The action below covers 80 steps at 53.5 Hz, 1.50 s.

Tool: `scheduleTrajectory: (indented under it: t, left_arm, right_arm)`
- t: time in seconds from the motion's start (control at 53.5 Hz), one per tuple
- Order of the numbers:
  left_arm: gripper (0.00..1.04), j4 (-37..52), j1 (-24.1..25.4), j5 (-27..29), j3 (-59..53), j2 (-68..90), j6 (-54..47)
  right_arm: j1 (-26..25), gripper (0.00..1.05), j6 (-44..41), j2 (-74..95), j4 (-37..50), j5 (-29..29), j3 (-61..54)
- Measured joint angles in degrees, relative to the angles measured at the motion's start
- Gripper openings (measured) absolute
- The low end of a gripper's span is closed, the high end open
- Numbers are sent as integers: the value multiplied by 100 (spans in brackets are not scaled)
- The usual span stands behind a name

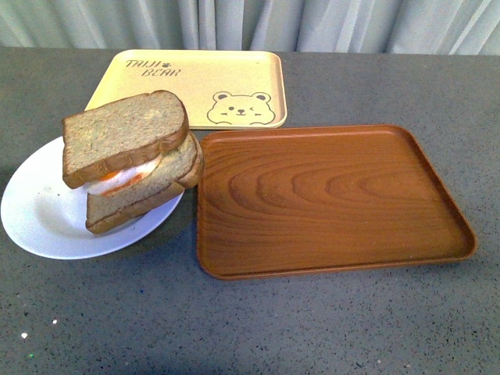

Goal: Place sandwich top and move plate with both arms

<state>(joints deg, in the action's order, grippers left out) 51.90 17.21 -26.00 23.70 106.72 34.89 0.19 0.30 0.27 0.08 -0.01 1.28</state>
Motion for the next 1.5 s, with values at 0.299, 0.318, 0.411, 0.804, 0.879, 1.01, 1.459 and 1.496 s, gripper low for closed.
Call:
scheduleTrajectory:
  t: [0.299,0.318,0.411,0.804,0.879,1.01,1.459,1.496]
  left_arm:
    - [96,431,-146,-37,-4,697,448]
    - [96,444,-153,-37,-4,715,463]
    - [96,546,-210,4,-4,892,802]
    - [96,901,-627,232,157,1239,1596]
    - [96,901,-669,173,164,1270,1593]
    - [96,758,-693,46,223,1279,1528]
    - [96,138,-745,-341,393,1209,990]
    - [96,72,-739,-358,409,1198,942]
  right_arm:
    - [2,96,0,0,0,0,0]
    - [2,96,0,0,0,0,0]
    - [0,96,0,0,0,0,0]
    - [0,96,0,0,0,0,0]
    - [0,96,0,0,0,0,0]
    - [0,96,0,0,0,0,0]
    - [0,96,0,0,0,0,0]
    - [0,96,0,0,0,0,0]
